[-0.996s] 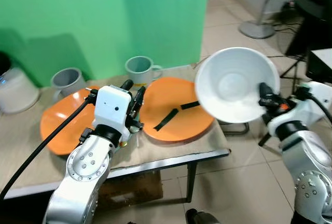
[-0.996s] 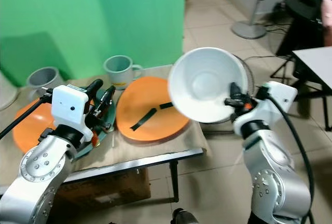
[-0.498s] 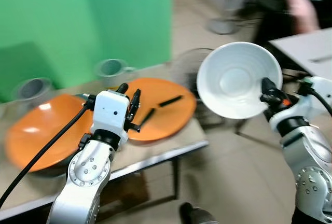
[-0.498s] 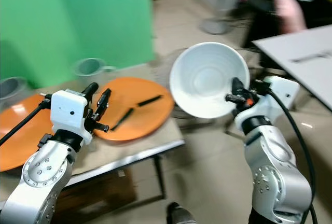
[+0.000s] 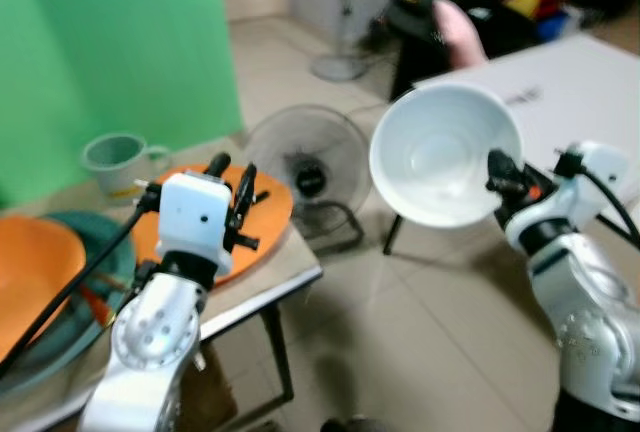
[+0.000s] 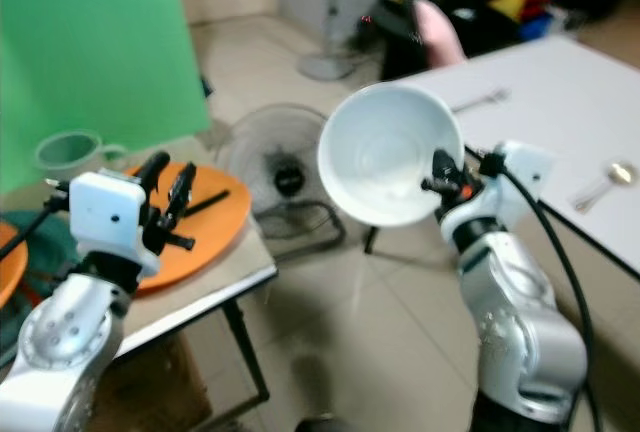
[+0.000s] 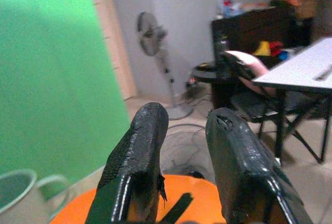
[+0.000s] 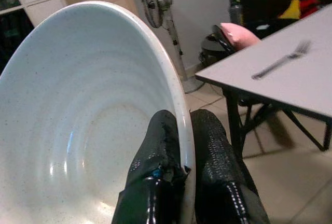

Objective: Setting the table

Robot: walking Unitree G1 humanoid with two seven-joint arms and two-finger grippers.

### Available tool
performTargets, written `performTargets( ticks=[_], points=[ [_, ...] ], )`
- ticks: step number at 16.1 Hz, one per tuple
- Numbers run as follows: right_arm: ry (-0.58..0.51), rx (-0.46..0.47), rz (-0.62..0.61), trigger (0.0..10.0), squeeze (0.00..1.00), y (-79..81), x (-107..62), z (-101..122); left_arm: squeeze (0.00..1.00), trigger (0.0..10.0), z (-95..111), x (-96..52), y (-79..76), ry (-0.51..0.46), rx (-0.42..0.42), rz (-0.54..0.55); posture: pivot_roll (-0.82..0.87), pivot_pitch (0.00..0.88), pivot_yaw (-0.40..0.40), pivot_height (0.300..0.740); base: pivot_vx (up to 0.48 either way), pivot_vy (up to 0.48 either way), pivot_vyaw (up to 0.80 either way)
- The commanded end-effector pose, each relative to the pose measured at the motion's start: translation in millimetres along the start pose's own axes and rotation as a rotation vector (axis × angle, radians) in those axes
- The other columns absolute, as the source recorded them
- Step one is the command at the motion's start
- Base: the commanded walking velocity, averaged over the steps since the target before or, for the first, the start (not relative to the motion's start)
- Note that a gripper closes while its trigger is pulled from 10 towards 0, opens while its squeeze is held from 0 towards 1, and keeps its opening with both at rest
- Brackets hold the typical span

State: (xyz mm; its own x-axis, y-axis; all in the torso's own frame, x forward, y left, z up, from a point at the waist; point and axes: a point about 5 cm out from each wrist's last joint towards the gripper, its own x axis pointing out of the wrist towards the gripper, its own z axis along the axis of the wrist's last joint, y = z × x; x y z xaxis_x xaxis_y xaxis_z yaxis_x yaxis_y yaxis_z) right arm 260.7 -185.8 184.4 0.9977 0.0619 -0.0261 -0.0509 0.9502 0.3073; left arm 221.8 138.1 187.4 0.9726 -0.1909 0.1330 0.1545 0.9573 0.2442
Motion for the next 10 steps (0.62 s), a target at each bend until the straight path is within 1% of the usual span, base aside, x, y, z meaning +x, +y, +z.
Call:
performTargets(
  ticks=[1, 3, 7, 10],
  points=[
    [-0.039, -0.002, -0.02, 10.0, 0.0, -3.6, -2.8, 8.0, 0.0, 10.0, 1.4, 2.0, -4.1, -0.009, -0.013, -0.03, -0.08, 0.0, 0.013, 0.74, 0.0, 0.0, -0.8],
    [-0.045, 0.007, -0.052, 10.0, 0.0, -8.0, -6.3, 8.6, 0.0, 10.0, 1.6, 5.5, -5.5, -0.011, -0.023, -0.049, -0.1, 0.0, 0.027, 0.74, 0.0, 0.0, -0.8],
    [-0.055, 0.017, -0.077, 10.0, 0.0, -10.3, -8.7, 10.7, 0.0, 10.0, 1.0, 10.2, -4.2, -0.012, -0.048, -0.055, -0.11, 0.0, 0.038, 0.74, 0.288, 0.0, -0.8],
    [-0.062, 0.016, -0.08, 10.0, 0.0, -8.0, -5.8, 14.9, 0.0, 10.0, -3.2, 11.8, -0.5, 0.003, -0.062, -0.027, -0.11, 0.0, 0.038, 0.74, 0.338, 0.0, -0.8]
  ],
)
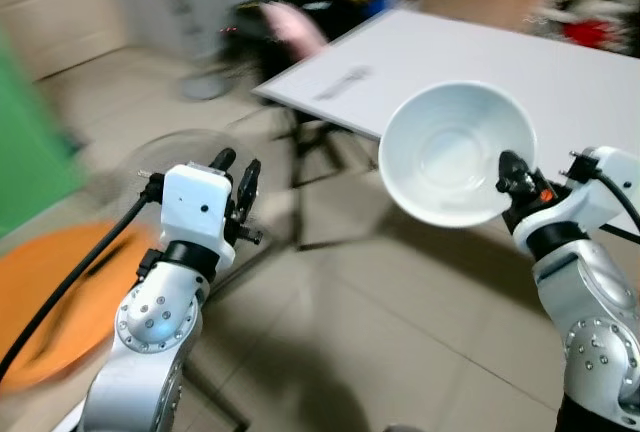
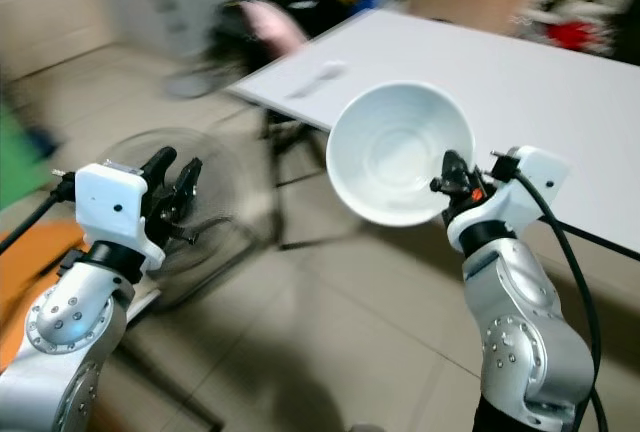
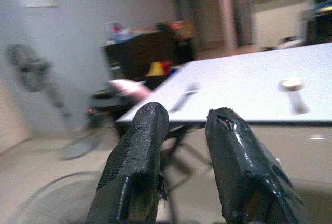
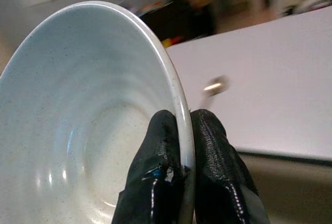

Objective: Setting the table

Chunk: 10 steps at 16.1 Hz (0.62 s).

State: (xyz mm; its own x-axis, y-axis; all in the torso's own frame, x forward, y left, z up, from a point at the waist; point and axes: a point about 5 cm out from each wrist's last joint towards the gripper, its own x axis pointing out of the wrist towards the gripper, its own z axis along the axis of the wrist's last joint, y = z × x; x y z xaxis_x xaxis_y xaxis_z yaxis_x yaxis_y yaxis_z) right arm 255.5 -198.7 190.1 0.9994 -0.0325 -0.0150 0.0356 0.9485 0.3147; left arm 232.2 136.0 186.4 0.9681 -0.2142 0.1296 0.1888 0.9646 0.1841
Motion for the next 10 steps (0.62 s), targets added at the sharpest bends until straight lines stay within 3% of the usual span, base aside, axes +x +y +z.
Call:
performTargets(
  ticks=[1, 2, 10],
  points=[
    [-0.012, 0.004, 0.01, 10.0, 0.0, 3.8, 3.0, 6, 0.0, 10.0, -1, 1.6, 0.3, 0.005, 0.0, -0.001, -0.11, 0.0, 0.036, 0.74, 0.368, 0.0, -0.8],
    [0.015, 0.012, 0.027, 10.0, 0.0, 6.8, 6.8, 4, 0.0, 10.0, -1, 1.8, 0.4, 0.007, -0.001, 0.0, -0.11, 0.0, 0.033, 0.74, 0.368, 0.0, -0.72],
    [0.097, 0.07, 0.128, 10.0, 0.0, 27.7, 35.7, 4, 0.0, 10.0, -4, -1.4, 2.9, 0.028, 0.007, 0.003, -0.09, 0.0, 0.029, 0.74, 0.401, 0.0, 0.0]
  ],
)
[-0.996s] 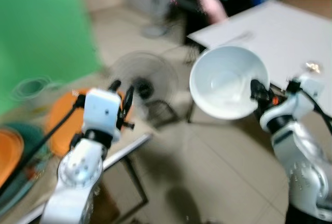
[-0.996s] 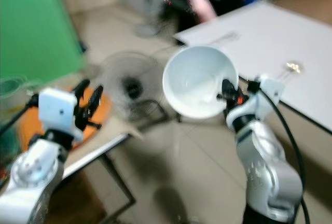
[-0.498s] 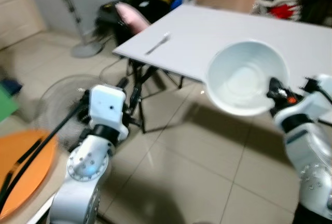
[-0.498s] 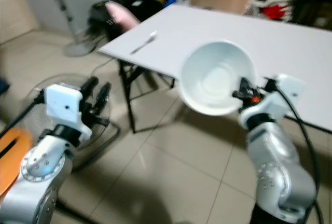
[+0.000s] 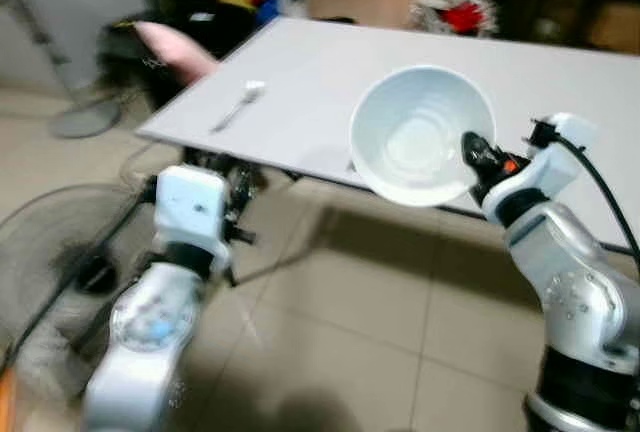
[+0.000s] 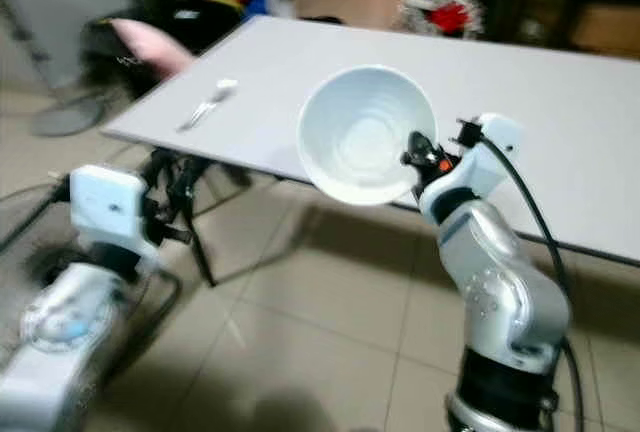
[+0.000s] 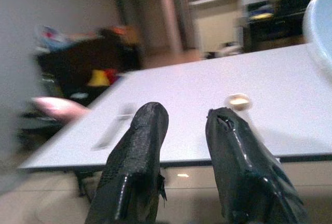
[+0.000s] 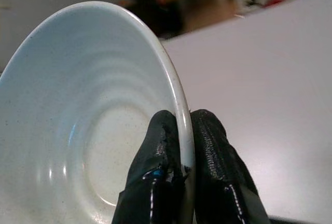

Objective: Setting the table

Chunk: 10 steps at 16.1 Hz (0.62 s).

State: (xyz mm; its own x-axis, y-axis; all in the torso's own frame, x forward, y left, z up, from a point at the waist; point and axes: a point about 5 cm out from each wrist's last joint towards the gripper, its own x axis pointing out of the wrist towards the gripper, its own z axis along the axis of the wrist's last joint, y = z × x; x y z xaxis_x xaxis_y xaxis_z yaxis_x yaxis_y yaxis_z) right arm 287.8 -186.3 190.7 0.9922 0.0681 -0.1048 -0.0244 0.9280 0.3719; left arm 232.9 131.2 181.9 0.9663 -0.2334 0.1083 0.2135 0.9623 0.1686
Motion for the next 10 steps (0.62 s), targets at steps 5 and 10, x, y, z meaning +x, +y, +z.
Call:
performTargets(
  ticks=[5, 10],
  points=[
    [0.057, 0.003, 0.106, 10.0, 0.0, 23.4, 11.5, -3, 0.0, 10.0, -3, -8.8, 11.4, 0.03, 0.025, 0.029, -0.08, 0.0, 0.021, 0.74, 0.406, 0.0, 0.0],
    [0.082, 0.028, 0.126, 10.0, 0.0, 26.2, 15.3, -2, 0.0, 10.0, -5, -10.1, 10.9, 0.044, 0.029, 0.023, -0.08, 0.0, 0.02, 0.74, 0.406, 0.0, 0.0]
  ],
)
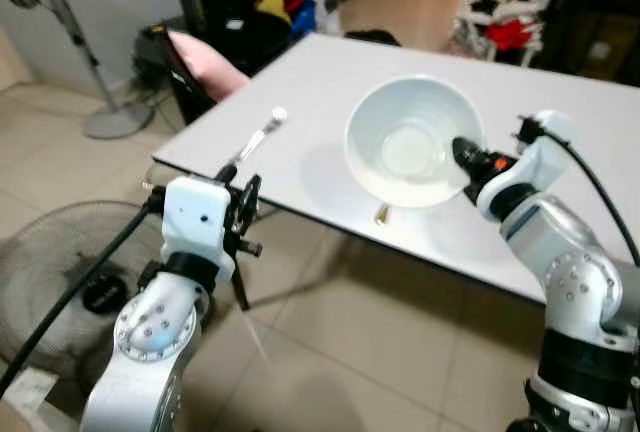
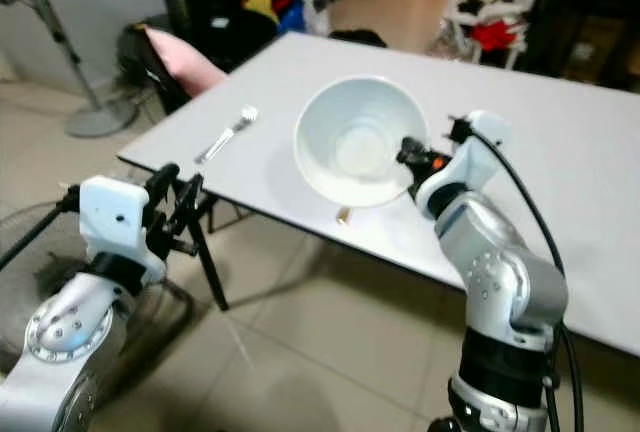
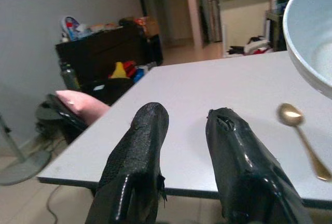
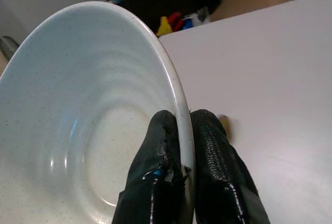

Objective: Setting the table

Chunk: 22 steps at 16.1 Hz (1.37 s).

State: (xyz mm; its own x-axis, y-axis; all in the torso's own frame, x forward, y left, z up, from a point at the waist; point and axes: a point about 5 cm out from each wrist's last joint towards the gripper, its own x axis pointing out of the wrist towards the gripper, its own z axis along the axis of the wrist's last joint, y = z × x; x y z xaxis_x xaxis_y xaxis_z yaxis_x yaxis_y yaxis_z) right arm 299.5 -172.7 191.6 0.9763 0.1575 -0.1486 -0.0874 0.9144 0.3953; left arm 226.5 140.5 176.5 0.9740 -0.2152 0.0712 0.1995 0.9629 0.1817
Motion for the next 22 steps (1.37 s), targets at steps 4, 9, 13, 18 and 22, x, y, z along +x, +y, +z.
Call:
performTargets(
  ticks=[4, 9, 13, 18, 22],
  points=[
    [0.009, 0.016, 0.056, 10.0, 0.0, 11.7, 5.4, 2, 0.0, 10.0, 0, -0.1, 2.1, 0.004, 0.02, -0.008, -0.08, 0.0, 0.019, 0.74, 0.408, 0.0, -0.17],
    [0.012, 0.009, 0.056, 10.0, 0.0, 10.4, 6.9, 5, 0.0, 10.0, 0, 0.1, 0.6, 0.004, 0.027, -0.022, -0.08, 0.0, 0.021, 0.74, 0.403, 0.0, -0.62],
    [0.012, 0.005, 0.046, 10.0, 0.0, 6.6, 6.4, 7, 0.0, 10.0, -2, -0.5, -3.0, 0.014, 0.031, -0.055, -0.08, 0.0, 0.024, 0.74, 0.398, 0.0, 0.0],
    [0.054, 0.03, 0.08, 10.0, 0.0, 7.1, 15.7, 8, 0.0, 10.0, -4, -0.6, -7.0, 0.031, 0.036, -0.096, -0.07, 0.0, 0.016, 0.74, 0.291, 0.0, 0.0],
    [0.081, 0.035, 0.006, 10.0, 0.0, 2.0, 40.0, 10, 0.0, 10.0, -5, 2.6, -4.6, 0.04, 0.051, -0.119, -0.06, 0.0, 0.019, 0.74, 0.0, 0.0, 0.0]
  ],
)
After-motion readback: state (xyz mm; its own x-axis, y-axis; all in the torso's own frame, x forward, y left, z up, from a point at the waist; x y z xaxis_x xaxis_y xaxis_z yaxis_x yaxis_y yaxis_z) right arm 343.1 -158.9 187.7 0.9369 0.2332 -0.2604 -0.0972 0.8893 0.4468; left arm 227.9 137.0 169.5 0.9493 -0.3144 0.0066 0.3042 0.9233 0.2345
